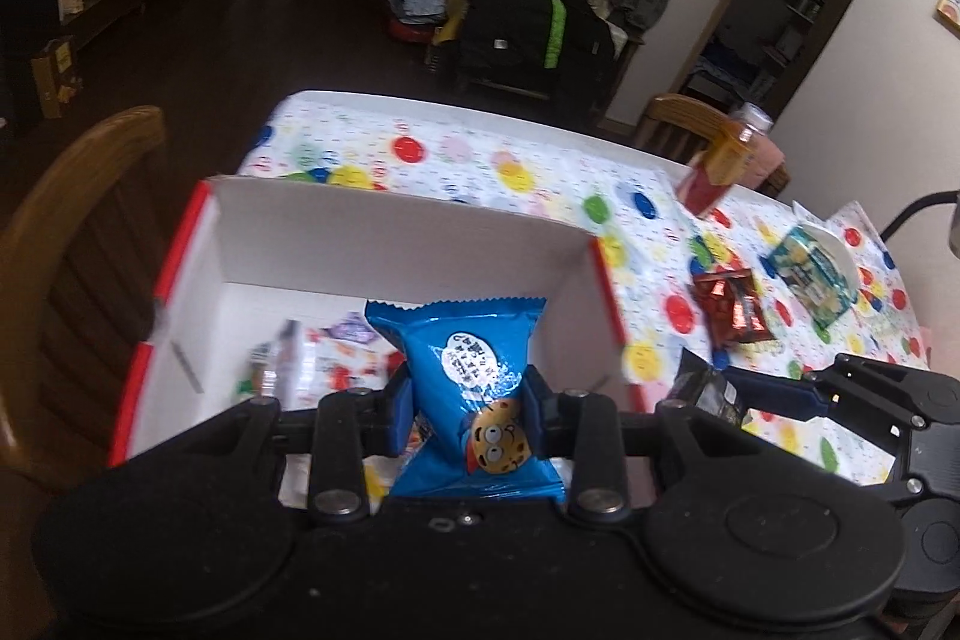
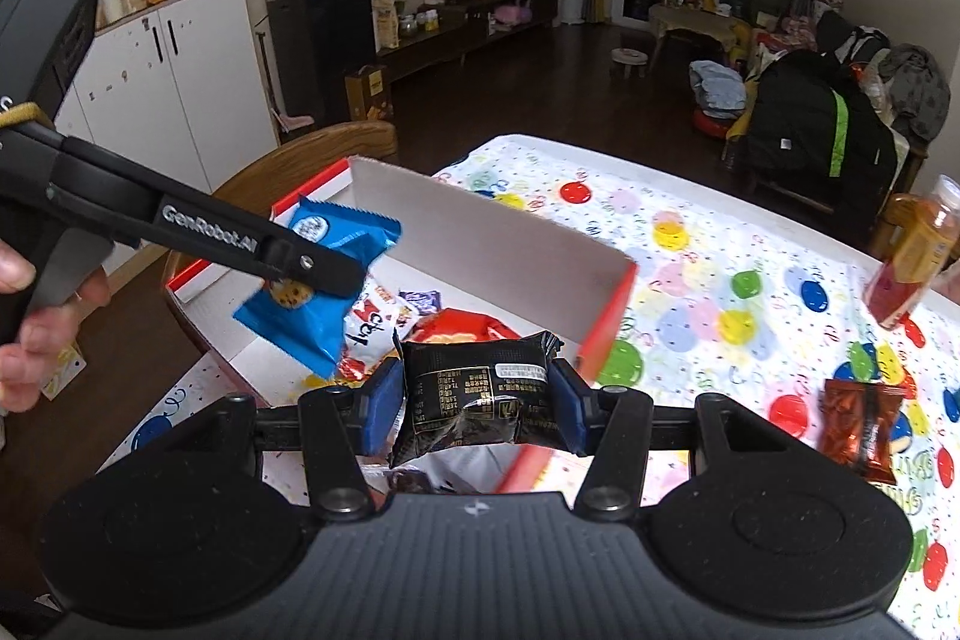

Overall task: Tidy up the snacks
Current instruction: 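Carry the blue packet and dark candy over the red box with both tools, then open both tools to drop the blue packet and dark candy into the box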

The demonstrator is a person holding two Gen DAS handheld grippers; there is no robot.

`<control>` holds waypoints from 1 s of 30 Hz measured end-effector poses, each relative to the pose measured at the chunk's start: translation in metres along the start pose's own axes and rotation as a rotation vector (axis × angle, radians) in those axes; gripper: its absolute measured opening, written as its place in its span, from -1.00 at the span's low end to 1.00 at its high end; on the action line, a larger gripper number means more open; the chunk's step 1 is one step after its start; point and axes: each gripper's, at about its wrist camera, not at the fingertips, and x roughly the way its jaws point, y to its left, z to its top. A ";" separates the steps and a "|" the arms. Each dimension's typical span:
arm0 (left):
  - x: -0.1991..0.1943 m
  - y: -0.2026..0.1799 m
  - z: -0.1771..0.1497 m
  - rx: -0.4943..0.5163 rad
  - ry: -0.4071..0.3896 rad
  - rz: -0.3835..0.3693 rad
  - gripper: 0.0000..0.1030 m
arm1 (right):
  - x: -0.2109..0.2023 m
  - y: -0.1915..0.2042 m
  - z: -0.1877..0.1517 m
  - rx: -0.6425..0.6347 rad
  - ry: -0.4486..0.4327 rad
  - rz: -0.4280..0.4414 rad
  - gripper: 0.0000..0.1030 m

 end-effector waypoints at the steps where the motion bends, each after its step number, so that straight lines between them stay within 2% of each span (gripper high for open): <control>1: 0.000 0.006 0.001 -0.004 0.001 0.010 -0.37 | 0.004 0.002 0.002 -0.001 0.006 -0.001 0.01; 10: 0.018 0.056 0.008 -0.033 0.041 0.102 -0.37 | 0.048 0.016 0.016 -0.039 0.047 -0.018 0.02; 15: 0.033 0.074 0.008 -0.039 0.067 0.139 -0.37 | 0.075 0.010 0.023 -0.031 0.074 -0.050 0.02; 24: 0.055 0.080 0.029 -0.018 0.069 0.154 -0.37 | 0.116 -0.002 0.039 -0.004 0.109 -0.080 0.02; 30: 0.073 0.074 0.040 0.017 0.089 0.160 -0.37 | 0.130 -0.004 0.041 -0.008 0.120 -0.062 0.02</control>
